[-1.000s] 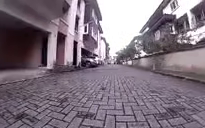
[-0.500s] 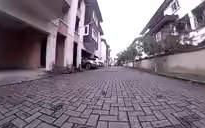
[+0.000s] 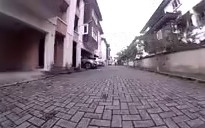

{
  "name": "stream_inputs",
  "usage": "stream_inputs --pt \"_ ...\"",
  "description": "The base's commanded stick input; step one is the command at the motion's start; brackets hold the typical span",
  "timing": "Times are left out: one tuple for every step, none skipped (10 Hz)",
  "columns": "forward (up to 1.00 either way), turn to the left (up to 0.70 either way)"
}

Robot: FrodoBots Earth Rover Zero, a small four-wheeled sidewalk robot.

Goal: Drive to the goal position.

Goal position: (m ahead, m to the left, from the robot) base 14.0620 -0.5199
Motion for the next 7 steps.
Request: stream_inputs --pt "0.5 0.0" --pt "0.5 0.0" --pt "0.5 0.0" --pt "0.5 0.0" --pt "0.5 0.0" --pt "0.5 0.0" --pt "0.5 0.0"
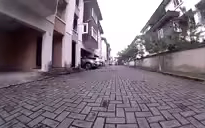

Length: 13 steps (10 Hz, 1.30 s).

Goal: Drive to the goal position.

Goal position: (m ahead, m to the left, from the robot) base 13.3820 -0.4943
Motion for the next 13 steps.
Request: stream_inputs --pt "0.5 0.0" --pt "0.5 -0.04" --pt "0.5 -0.33" --pt "0.5 -0.5" --pt "0.5 -0.5" --pt "0.5 -0.5" --pt "0.5 -0.5" --pt "0.5 -0.05" --pt "0.5 -0.01" --pt "0.5 0.0" --pt "0.5 0.0" --pt "0.5 0.0" --pt "0.5 0.0"
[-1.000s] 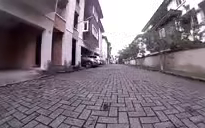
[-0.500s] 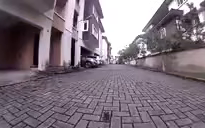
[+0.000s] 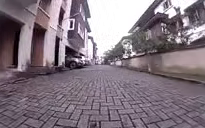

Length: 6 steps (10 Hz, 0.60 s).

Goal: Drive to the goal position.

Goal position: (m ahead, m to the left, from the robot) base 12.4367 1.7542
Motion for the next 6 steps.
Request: stream_inputs --pt "0.5 0.0" --pt "0.5 0.0" --pt "0.5 0.0" --pt "0.5 0.0" --pt "0.5 0.0" --pt "0.5 0.0"
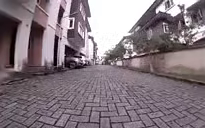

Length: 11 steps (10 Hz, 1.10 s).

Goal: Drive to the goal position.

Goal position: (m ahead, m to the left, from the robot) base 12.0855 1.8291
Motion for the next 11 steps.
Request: stream_inputs --pt "0.5 0.0" --pt "0.5 0.0" --pt "0.5 0.0" --pt "0.5 0.0" --pt "0.5 0.0" --pt "0.5 0.0" --pt "0.5 0.0" --pt "0.5 0.0" --pt "0.5 0.0" --pt "0.5 0.0" --pt "0.5 0.0"
